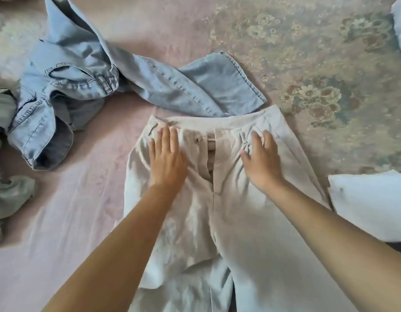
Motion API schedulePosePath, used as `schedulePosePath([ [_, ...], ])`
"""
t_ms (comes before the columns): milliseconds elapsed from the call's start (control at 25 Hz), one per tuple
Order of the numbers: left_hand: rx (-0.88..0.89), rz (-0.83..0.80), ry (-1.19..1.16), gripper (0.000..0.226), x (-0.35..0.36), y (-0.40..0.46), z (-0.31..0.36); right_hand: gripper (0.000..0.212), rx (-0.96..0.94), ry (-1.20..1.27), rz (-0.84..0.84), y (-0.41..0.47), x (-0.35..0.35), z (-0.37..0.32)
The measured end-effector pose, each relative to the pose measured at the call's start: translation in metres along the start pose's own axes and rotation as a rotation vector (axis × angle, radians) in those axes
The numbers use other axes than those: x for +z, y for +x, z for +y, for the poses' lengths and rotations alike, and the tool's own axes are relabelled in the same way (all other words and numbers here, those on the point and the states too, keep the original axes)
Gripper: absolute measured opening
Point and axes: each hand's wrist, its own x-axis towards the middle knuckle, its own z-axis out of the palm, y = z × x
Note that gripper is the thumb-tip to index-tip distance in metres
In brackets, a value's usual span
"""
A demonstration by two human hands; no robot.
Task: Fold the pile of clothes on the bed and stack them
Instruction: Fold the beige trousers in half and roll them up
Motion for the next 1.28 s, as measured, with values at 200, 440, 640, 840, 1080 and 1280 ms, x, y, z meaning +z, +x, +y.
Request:
schedulePosePath([
  [200,0.235,-0.044,0.106,0.059,0.063,-0.044,-0.007,0.055,0.025,-0.133,-0.059,-0.035,0.063,-0.024],
  [440,0.239,0.036,0.042,0.058,0.066,-0.054,-0.013,0.028,-0.026,0.070,0.051,-0.042,0.083,-0.009],
  [640,0.426,0.222,-0.143,0.027,0.063,-0.095,0.021,0.026,0.177,0.387,0.083,-0.057,0.071,0.023],
  [840,0.460,0.195,-0.176,0.020,0.073,-0.120,0.018,0.021,0.179,0.398,0.179,-0.074,0.071,0.027],
  [1080,0.501,0.081,-0.211,0.032,0.070,-0.122,0.009,0.025,-0.528,0.068,0.234,-0.072,0.073,0.034],
  [1280,0.516,-0.031,-0.187,0.035,0.076,-0.136,0.011,0.029,-0.679,0.015,0.039,-0.067,0.065,0.039],
])
